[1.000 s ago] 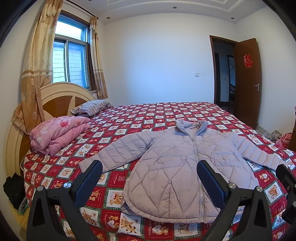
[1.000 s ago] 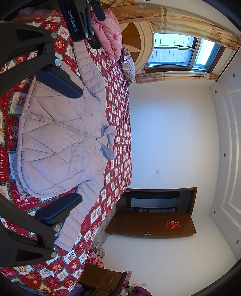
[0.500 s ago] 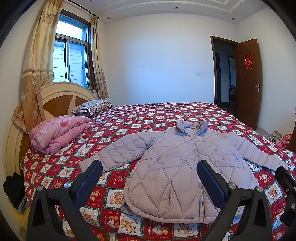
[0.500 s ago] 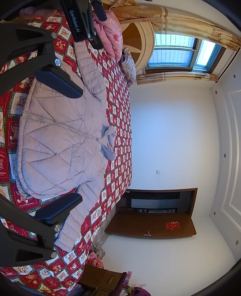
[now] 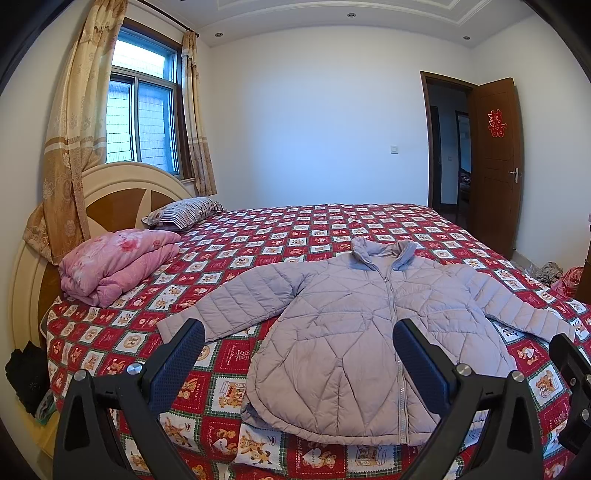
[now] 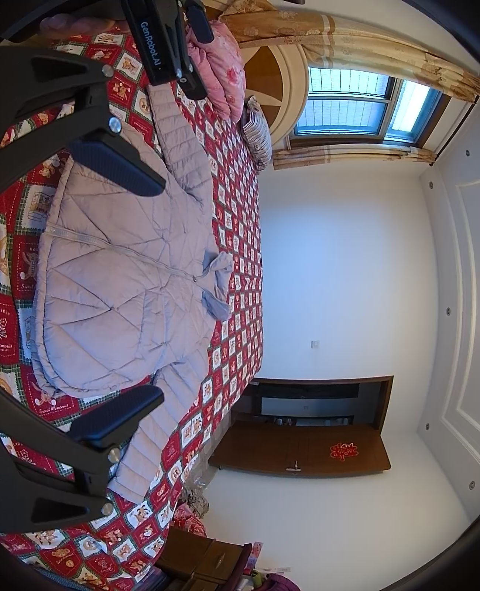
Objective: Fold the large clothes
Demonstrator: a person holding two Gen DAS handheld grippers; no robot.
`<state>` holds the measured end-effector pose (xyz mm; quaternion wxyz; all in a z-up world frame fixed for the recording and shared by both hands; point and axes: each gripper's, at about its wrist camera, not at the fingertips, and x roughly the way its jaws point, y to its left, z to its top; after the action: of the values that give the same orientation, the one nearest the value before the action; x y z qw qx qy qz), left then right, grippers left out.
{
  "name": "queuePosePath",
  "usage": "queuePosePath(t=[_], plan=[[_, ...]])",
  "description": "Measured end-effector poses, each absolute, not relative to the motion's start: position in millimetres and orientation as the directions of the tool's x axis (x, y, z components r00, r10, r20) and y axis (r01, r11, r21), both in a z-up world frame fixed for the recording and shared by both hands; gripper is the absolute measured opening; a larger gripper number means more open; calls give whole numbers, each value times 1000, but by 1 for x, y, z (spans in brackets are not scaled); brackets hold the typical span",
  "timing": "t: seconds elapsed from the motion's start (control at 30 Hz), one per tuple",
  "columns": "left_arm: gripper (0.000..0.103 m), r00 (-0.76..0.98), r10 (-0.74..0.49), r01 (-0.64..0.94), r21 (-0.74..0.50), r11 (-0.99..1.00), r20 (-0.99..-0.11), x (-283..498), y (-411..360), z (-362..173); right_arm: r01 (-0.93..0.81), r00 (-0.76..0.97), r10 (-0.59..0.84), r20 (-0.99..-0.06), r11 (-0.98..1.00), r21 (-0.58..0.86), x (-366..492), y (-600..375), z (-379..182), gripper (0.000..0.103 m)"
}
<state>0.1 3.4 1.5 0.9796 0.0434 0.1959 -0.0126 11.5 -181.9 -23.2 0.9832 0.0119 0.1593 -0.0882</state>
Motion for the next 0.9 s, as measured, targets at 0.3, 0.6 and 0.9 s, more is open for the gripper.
queuePosePath(t=[0.3, 0.6, 0.9], plan=[[102, 923, -8, 41, 78, 996, -386, 1, 3, 1, 177, 934, -170, -316, 984, -5, 11, -184, -27, 103], [102, 921, -9, 42, 77, 996, -389, 1, 2, -1, 177, 933, -170, -317, 984, -5, 10, -183, -27, 103], [102, 913, -3, 34, 70, 997, -408, 9, 3, -12, 174, 930, -167, -328, 985, -6, 13, -171, -40, 103]])
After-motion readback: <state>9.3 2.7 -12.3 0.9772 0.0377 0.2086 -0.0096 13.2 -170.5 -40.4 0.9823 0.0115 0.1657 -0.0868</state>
